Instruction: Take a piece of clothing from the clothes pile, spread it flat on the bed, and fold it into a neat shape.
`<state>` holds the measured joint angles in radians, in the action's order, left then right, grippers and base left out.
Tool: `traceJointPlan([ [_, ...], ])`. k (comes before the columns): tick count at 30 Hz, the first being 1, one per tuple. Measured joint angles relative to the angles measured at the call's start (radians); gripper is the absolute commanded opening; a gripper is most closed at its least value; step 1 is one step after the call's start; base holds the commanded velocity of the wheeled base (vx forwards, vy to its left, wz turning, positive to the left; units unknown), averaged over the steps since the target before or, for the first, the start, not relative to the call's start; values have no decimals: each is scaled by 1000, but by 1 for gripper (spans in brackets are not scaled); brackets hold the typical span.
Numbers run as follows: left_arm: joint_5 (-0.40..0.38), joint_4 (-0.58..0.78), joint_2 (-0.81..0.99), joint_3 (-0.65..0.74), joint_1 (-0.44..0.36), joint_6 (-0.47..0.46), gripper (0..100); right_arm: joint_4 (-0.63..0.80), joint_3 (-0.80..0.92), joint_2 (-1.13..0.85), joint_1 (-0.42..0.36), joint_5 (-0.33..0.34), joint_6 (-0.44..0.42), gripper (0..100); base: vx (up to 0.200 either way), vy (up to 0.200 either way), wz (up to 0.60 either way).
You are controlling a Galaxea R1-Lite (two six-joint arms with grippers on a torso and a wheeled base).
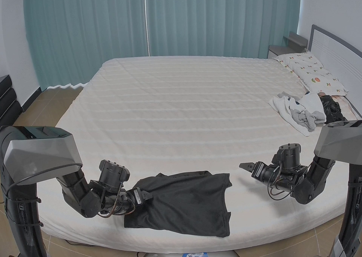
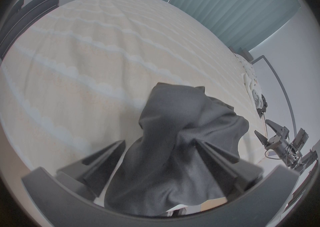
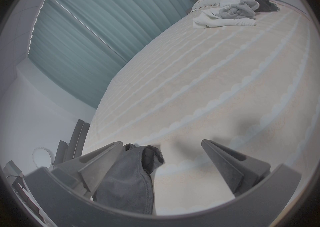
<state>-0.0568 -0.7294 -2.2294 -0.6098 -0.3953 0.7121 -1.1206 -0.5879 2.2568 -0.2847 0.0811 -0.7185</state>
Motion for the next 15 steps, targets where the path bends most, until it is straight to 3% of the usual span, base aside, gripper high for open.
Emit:
traceJointPlan([
  [9, -19, -3, 86, 79, 16, -11, 100, 0, 8, 1, -13, 0, -26, 100, 0, 0, 0],
  [15, -24, -51, 107, 97, 31, -25, 100, -1, 17, 0, -35, 0, -28, 100, -200, 0, 0],
])
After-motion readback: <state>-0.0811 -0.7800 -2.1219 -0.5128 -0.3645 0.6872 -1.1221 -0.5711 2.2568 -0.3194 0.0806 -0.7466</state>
